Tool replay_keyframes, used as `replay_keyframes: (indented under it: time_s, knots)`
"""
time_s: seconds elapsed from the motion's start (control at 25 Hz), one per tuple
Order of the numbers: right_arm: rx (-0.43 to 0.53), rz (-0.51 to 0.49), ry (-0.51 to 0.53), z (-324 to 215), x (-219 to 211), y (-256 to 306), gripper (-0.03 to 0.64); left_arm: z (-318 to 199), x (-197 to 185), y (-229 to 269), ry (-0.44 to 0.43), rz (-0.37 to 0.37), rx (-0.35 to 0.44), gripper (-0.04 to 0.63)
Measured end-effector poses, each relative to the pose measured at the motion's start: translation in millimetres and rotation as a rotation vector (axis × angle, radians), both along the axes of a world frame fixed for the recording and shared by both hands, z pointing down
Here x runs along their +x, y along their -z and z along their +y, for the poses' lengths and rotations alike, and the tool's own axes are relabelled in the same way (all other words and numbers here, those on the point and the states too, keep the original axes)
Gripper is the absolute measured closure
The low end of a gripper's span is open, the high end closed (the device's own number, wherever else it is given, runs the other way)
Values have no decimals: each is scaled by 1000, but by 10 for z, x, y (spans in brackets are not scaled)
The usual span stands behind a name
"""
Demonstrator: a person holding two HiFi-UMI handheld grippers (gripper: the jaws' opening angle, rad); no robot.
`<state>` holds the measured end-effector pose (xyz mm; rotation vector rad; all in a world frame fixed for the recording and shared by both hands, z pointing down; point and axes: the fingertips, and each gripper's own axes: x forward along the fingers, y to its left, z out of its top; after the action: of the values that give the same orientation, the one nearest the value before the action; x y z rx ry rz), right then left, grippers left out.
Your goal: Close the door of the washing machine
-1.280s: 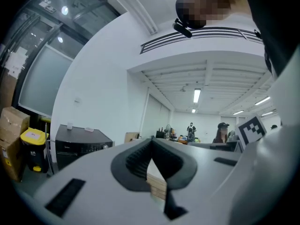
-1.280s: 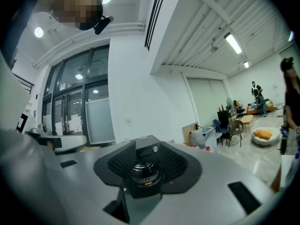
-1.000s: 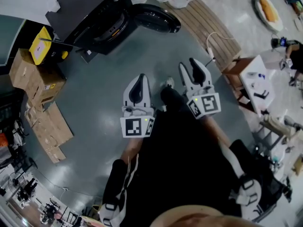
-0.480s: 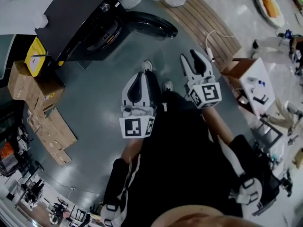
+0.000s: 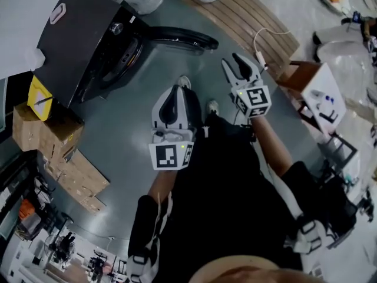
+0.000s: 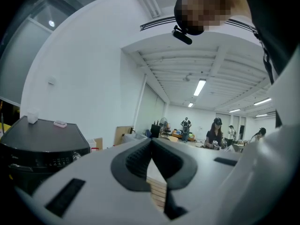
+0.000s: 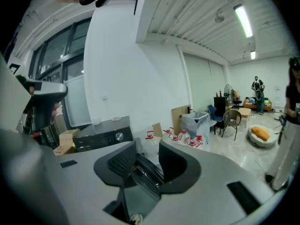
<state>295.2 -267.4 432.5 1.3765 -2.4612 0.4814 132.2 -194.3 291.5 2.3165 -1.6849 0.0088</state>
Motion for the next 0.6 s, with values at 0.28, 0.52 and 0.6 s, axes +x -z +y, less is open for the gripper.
replay_keyframes:
  time_s: [0.28, 0.52, 0.6]
  knots:
    - [-124, 110, 60, -438, 113, -945, 471, -467, 188, -319, -12, 22, -26, 589]
    - [-202, 190, 120, -644, 147, -1679, 471, -707, 257, -481, -35, 16, -19, 589]
    - [-232, 214, 140, -697, 162, -1930, 471, -790, 278, -568, -37, 18, -27, 589]
